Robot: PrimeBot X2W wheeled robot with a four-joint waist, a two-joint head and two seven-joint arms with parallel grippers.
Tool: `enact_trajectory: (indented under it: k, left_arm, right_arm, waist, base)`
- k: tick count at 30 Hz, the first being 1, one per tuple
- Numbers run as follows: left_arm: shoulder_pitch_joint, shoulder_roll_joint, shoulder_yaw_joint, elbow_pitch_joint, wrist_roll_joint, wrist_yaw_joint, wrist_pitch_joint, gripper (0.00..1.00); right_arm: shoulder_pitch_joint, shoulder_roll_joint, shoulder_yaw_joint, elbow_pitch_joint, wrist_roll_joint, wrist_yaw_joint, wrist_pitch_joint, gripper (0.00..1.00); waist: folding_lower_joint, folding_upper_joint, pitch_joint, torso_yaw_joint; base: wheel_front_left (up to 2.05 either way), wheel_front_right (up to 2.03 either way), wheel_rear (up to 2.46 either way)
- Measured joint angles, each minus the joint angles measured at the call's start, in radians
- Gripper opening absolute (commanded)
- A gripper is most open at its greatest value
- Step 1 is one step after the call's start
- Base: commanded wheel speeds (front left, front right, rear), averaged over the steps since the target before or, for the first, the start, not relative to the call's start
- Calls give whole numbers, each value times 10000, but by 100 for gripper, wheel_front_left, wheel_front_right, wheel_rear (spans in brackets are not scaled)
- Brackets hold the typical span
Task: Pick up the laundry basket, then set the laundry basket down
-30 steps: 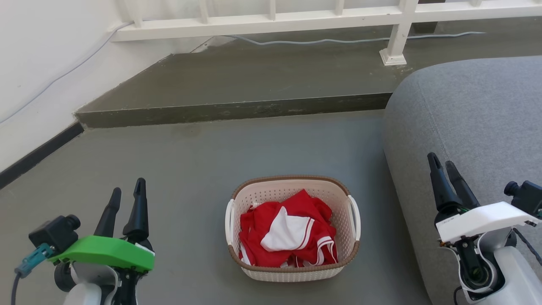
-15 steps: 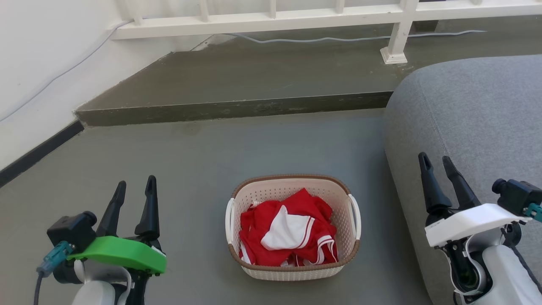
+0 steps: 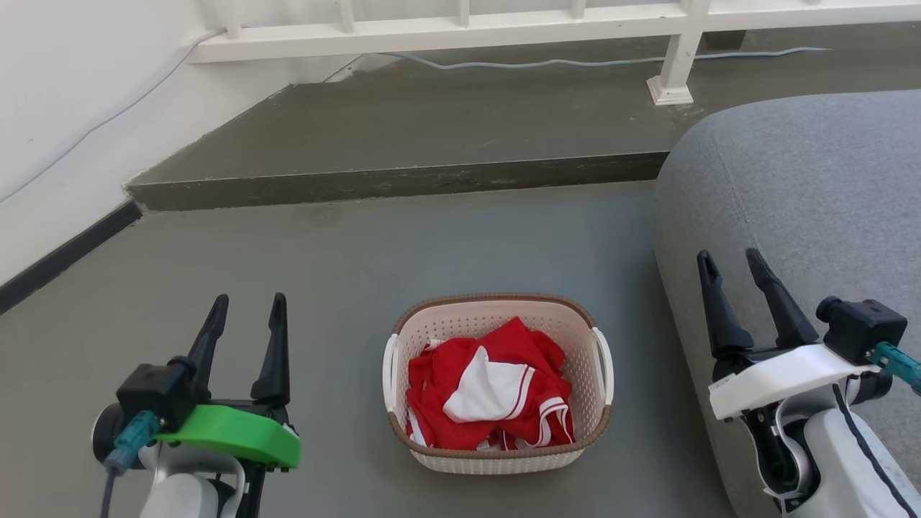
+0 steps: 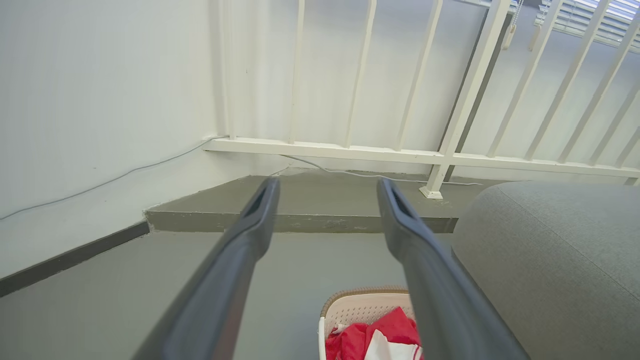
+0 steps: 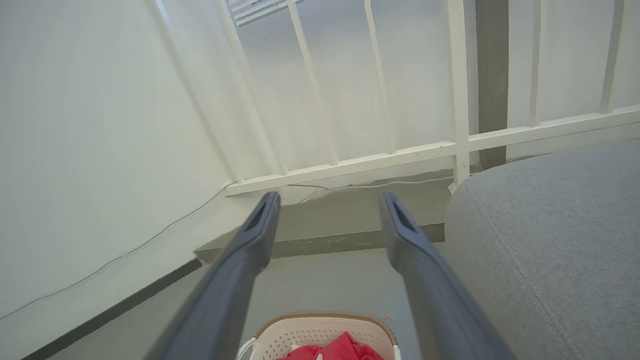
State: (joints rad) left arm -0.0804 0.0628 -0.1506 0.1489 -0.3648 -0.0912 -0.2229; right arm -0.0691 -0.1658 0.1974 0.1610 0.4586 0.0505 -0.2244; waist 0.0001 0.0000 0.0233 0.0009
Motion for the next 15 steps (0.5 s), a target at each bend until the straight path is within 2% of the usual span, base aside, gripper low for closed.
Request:
enact_trajectory:
  k: [7, 15]
  left_arm:
    - [-4, -77, -100, -52, 934, -10, -261, 100]
    - [-6, -98, -69, -50, 966, -69, -261, 100]
  right_arm:
    - [-64, 4, 59, -102, -976, -86, -232, 100]
    - [-63, 109, -119, -98, -1022, -82, -274, 100]
  waist:
    - [0, 0, 3, -10]
    - [0, 0, 16, -17]
  base:
    - [0, 0, 0]
    - [0, 0, 0]
